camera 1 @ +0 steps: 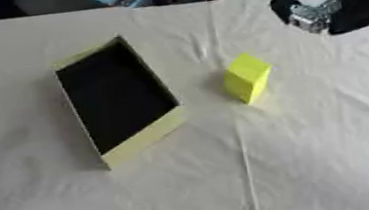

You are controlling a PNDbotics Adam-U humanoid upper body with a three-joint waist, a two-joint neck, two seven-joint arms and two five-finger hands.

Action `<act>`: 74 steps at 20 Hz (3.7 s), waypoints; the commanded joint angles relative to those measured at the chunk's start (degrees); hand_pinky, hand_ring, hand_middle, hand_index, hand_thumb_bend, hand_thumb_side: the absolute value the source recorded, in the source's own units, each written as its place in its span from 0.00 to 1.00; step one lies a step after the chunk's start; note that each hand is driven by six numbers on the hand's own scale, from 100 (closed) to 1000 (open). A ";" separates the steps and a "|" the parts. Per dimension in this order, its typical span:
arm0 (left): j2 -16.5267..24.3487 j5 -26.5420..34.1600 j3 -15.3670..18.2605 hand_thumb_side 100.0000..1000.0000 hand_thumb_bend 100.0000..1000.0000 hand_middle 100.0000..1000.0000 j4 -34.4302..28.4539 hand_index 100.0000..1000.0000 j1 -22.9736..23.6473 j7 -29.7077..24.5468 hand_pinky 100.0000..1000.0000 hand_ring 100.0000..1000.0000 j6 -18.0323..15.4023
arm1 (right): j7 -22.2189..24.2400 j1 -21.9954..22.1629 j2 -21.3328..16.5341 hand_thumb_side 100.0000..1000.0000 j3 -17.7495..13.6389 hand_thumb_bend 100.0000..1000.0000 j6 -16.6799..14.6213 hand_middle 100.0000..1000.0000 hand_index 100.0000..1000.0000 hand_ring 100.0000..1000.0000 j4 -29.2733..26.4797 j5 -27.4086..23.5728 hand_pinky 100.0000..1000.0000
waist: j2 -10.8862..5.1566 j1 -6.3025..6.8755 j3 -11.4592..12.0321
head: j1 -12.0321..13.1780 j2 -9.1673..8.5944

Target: Pick up objects on the table and place them in the box.

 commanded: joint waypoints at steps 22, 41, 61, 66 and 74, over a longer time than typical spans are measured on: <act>0.92 0.31 -0.28 0.51 0.00 0.71 -0.87 0.73 -1.47 -1.00 0.50 0.65 0.22 | 11.12 0.21 1.92 0.88 4.66 0.00 7.35 0.95 1.00 0.96 2.37 1.93 0.88 | -0.75 -0.61 0.10 | 0.06 -0.95; 0.79 0.51 -0.54 0.51 0.00 0.69 -0.87 0.71 -1.92 -1.94 0.50 0.64 0.46 | 10.62 -1.14 6.88 0.79 8.56 0.00 4.56 0.98 1.00 0.97 12.90 8.58 0.87 | -0.07 -0.96 0.46 | -0.30 -1.47; 0.36 0.93 -0.61 0.51 0.00 0.67 -0.87 0.69 -2.03 -2.76 0.49 0.63 0.94 | 8.35 -0.70 10.99 0.83 9.75 0.00 5.76 0.98 1.00 0.91 19.25 9.33 0.84 | 0.60 -1.19 0.81 | -0.47 -2.14; 0.29 1.27 -0.66 0.51 0.00 0.67 -0.87 0.69 -2.06 -2.90 0.49 0.63 1.00 | 8.28 -0.71 11.87 0.83 10.55 0.00 5.59 0.97 1.00 0.86 21.14 8.72 0.78 | 0.84 -1.20 0.96 | -0.53 -2.24; 0.24 1.52 -0.68 0.51 0.00 0.67 -0.87 0.68 -2.12 -3.22 0.49 0.62 1.13 | 5.07 -0.38 11.93 0.80 10.38 0.00 4.49 0.94 1.00 0.83 20.46 8.18 0.73 | 1.09 -1.11 1.02 | -0.55 -2.21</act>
